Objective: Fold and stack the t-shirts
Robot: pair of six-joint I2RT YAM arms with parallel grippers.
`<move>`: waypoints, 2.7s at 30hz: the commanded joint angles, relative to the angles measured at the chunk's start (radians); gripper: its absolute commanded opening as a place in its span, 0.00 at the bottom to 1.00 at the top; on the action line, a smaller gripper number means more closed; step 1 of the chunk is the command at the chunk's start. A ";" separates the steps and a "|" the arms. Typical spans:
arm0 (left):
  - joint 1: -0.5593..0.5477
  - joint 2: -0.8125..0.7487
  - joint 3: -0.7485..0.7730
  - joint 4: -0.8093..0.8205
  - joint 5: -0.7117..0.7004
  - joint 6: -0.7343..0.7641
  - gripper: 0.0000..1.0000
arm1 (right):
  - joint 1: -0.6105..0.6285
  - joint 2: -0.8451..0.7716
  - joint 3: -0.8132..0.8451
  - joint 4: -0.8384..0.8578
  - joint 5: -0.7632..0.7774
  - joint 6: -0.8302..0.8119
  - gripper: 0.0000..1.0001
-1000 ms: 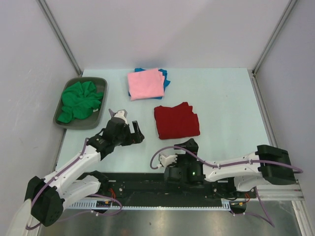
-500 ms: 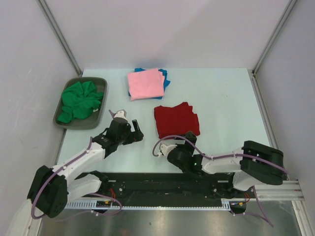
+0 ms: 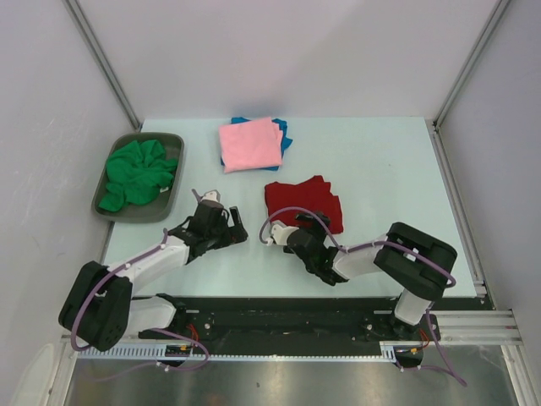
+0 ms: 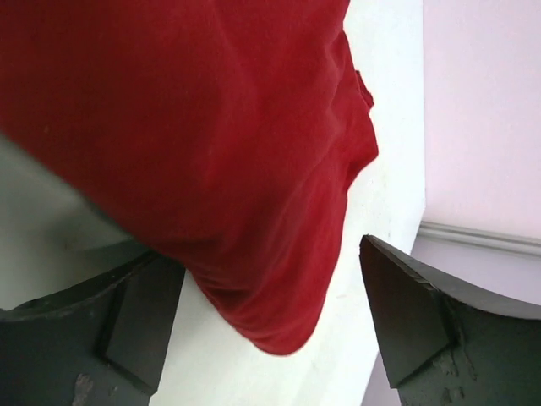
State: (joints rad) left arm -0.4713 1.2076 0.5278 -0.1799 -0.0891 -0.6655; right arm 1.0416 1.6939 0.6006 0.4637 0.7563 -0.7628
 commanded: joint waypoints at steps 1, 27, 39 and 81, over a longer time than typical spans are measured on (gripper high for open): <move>0.010 0.023 0.038 0.049 0.035 -0.013 1.00 | -0.025 0.055 0.034 0.073 -0.104 0.008 0.83; 0.013 0.098 -0.245 0.693 0.523 -0.529 1.00 | -0.012 -0.143 0.038 -0.019 -0.120 0.063 0.00; 0.013 0.156 -0.399 1.150 0.471 -0.825 1.00 | 0.015 -0.224 0.036 -0.122 -0.106 0.088 0.00; -0.040 0.711 -0.074 1.204 0.548 -0.867 1.00 | 0.090 -0.375 0.034 -0.209 -0.055 0.099 0.00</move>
State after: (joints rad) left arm -0.5259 1.8439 0.4335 1.0489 0.4503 -1.5501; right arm 1.1095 1.3853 0.6182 0.2535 0.6636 -0.6731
